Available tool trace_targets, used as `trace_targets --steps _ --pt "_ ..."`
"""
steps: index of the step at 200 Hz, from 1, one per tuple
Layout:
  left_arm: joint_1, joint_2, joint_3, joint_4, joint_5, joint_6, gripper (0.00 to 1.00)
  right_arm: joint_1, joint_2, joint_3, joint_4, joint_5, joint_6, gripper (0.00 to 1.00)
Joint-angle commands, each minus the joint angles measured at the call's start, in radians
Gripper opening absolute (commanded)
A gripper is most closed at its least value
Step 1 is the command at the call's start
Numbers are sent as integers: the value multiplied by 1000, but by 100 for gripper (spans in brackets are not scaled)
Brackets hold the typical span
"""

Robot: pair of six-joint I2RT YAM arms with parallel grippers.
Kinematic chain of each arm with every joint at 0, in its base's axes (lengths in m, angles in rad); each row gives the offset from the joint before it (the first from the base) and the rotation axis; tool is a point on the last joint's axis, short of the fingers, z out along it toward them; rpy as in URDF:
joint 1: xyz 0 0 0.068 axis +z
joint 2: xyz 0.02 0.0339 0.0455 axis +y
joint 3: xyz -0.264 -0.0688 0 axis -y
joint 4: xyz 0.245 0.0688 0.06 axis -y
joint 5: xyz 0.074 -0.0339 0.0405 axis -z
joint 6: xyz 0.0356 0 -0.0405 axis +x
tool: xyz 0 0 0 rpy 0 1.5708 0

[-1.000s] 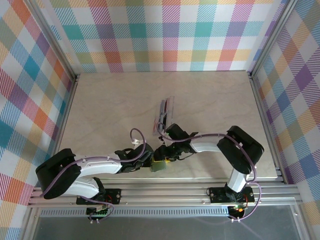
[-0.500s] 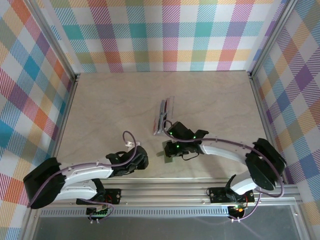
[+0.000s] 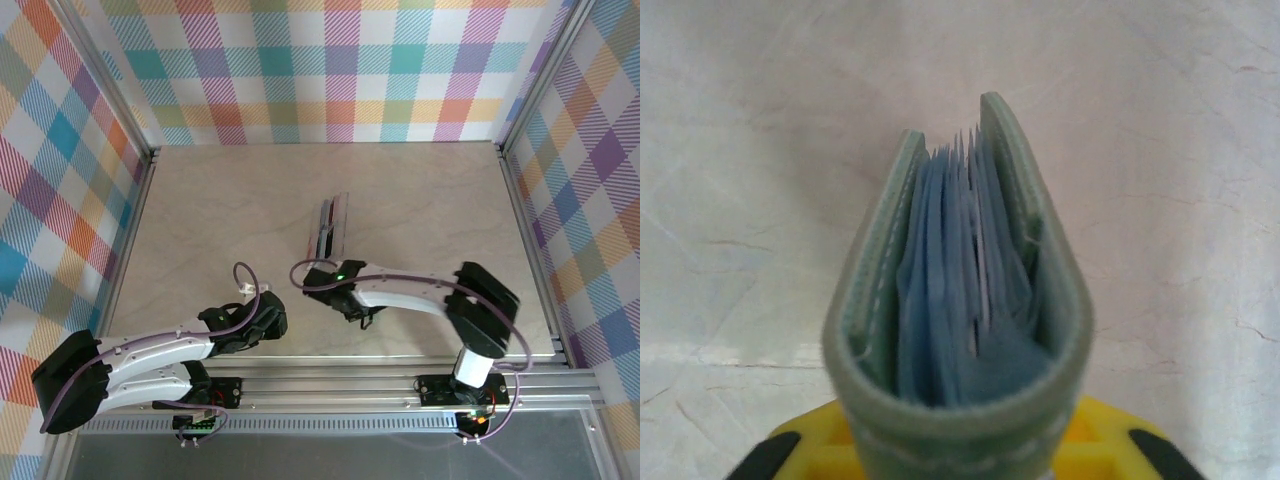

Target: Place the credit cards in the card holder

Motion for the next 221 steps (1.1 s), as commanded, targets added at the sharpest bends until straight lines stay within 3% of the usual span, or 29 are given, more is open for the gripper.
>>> trace_targets --steps 1,28,56,82,103,137,167,195,221 --pt "22 -2 4 -10 26 23 48 33 74 29 31 -41 -5 30" --pt "40 0 5 3 56 30 50 32 36 2 249 -210 -94 50" --pt "55 10 6 35 99 41 52 9 -63 -53 469 -398 -171 57" --pt "55 12 19 78 141 59 58 -43 -200 -118 531 -494 -215 64" --pt "55 29 43 112 194 93 62 -113 -306 -170 478 -458 -214 67" --pt "42 85 111 140 229 134 68 -233 -427 -266 433 -445 -207 64" --pt "23 210 202 156 243 166 70 -330 -469 -348 494 -570 -230 59" --pt "8 332 279 169 250 186 70 -360 -449 -383 534 -629 -240 49" --pt "-6 411 322 177 250 196 67 -371 -419 -391 559 -673 -247 33"
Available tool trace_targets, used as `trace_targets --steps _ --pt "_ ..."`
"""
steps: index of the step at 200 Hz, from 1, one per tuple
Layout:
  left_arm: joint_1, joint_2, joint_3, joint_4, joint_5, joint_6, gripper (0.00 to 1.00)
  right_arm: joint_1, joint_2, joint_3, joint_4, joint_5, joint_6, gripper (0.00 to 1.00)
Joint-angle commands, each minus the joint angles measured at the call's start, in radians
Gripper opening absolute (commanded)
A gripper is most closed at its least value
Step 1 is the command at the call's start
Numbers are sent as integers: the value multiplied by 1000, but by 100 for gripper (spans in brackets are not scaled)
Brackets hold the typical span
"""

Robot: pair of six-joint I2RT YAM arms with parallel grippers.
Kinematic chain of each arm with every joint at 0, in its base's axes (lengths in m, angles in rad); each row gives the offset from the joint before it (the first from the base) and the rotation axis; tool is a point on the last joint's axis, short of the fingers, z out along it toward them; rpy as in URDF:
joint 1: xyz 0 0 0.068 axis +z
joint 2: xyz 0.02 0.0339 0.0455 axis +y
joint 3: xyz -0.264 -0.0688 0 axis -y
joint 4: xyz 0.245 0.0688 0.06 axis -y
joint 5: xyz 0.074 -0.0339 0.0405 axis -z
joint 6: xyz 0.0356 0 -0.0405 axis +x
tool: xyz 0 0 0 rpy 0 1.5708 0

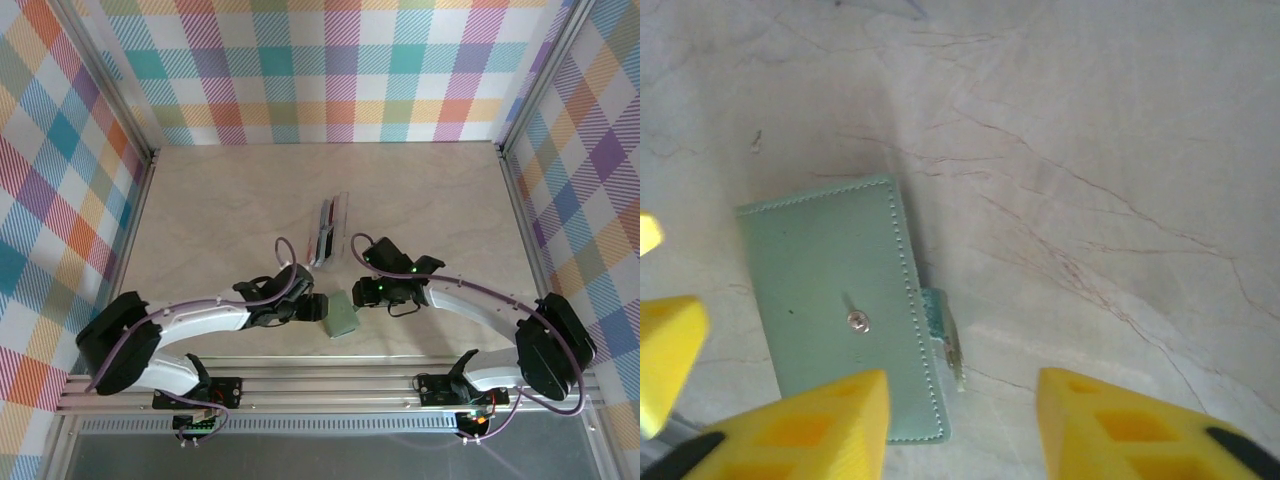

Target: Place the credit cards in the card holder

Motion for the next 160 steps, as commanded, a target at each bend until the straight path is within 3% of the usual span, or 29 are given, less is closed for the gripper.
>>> trace_targets --steps 1,102,115,135,160 --pt "-20 51 42 12 11 35 67 -10 26 -11 54 -76 -19 33" --pt "-27 155 70 9 -15 50 62 -23 59 -30 67 -114 -24 17" --pt "-27 157 69 11 -16 49 62 -23 58 -27 55 -100 -24 18" --pt "-28 160 64 18 -13 47 62 -24 60 -19 27 -57 -21 29" --pt "-27 159 64 19 -10 47 61 -25 66 -19 31 -54 -24 31"
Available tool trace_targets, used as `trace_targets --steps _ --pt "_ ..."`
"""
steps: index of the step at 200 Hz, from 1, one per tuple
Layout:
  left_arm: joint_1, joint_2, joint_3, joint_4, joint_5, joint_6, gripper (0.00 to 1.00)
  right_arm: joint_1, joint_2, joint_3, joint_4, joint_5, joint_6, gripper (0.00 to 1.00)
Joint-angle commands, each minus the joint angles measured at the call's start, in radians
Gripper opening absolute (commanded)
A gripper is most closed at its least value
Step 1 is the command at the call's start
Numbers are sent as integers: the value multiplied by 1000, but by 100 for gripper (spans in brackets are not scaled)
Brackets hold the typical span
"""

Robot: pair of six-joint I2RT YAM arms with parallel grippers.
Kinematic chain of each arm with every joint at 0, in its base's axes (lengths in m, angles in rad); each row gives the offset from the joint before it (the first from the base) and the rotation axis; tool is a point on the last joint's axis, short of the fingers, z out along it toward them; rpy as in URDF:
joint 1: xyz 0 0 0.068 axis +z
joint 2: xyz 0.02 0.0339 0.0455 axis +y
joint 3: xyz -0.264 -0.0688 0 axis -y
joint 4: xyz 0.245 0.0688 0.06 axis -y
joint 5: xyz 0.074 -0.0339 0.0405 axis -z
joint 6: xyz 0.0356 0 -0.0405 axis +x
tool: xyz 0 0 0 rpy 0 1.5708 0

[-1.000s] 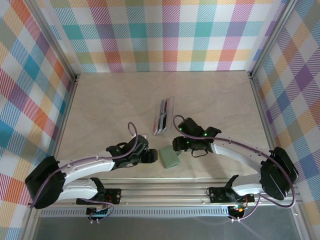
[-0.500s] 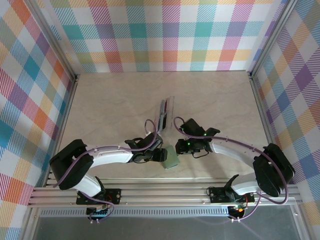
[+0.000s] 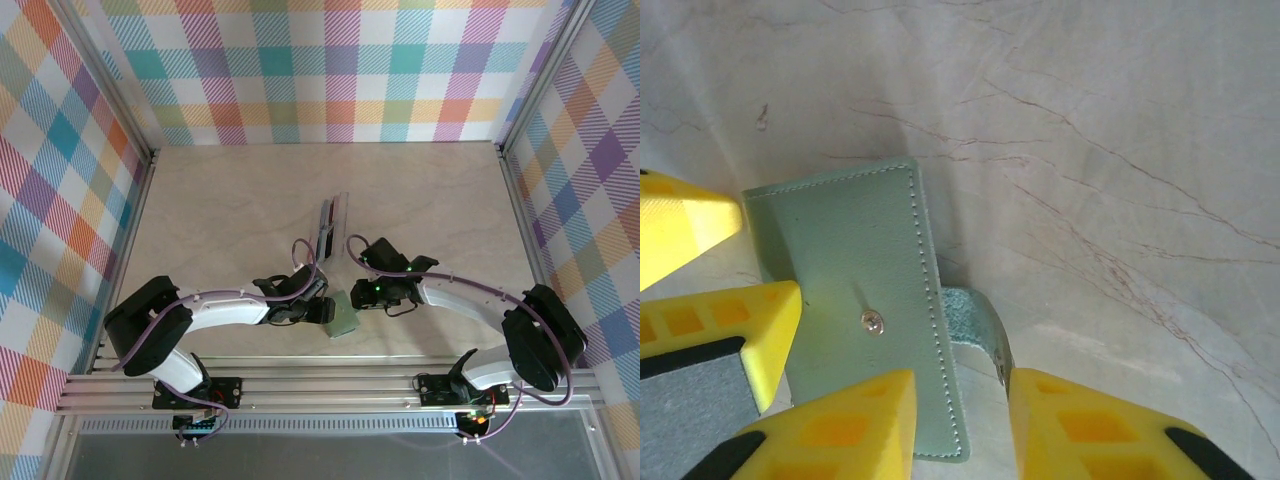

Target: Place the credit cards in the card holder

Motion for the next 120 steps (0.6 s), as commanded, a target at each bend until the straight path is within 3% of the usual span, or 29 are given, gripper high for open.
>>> trace_targets --steps 1,58,105,120 --pt "-7 21 6 12 -12 12 61 -6 11 -2 -18 18 -5 31" --pt "-8 13 0 12 -13 12 61 -9 -7 -6 -26 51 2 31" --pt "-7 14 -2 20 -9 10 61 -19 -153 -58 0 71 -2 37" --pt "-8 19 0 22 -6 11 61 -26 -125 -58 21 13 -6 38"
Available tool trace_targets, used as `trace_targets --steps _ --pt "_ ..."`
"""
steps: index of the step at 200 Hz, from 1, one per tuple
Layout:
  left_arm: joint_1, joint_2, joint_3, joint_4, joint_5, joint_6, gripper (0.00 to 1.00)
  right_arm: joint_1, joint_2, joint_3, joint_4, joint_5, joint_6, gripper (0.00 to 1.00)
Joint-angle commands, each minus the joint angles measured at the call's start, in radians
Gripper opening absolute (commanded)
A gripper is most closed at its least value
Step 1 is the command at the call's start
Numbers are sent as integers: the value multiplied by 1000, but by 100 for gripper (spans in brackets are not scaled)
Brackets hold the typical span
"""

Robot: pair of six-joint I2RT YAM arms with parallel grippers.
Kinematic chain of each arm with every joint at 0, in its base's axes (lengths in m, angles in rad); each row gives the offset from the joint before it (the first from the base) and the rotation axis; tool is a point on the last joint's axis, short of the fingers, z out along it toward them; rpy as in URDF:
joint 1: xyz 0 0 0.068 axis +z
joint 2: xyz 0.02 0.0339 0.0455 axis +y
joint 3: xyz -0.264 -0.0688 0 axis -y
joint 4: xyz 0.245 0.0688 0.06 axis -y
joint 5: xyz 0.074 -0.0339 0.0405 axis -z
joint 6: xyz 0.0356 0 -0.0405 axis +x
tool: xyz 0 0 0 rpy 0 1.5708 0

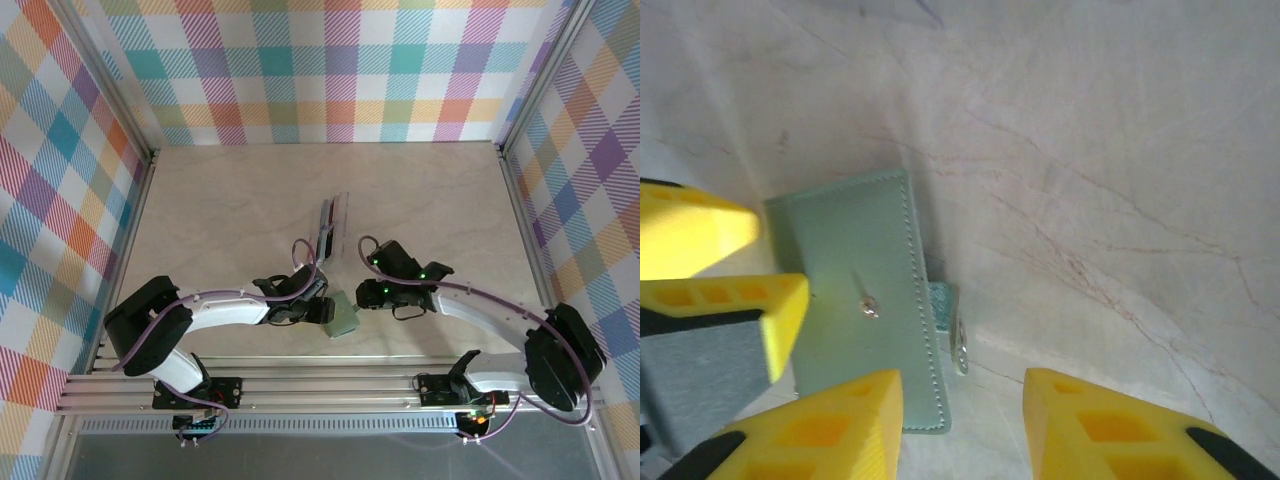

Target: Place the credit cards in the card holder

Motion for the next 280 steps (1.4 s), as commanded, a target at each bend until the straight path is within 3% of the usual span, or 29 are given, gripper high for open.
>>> trace_targets --steps 1,52,84,124,280 --pt "-8 19 0 23 -3 9 61 -13 19 -6 17 -40 -6 39" --pt "-7 7 -12 26 -4 5 60 -13 158 14 60 -131 -14 34" --pt "-7 9 -18 30 -7 3 60 -13 142 10 64 -129 -11 28" --pt "-8 17 -14 36 1 4 60 -13 113 3 79 -151 -12 30" --pt "-8 3 -26 38 4 -1 60 -19 129 7 80 -148 -10 18"
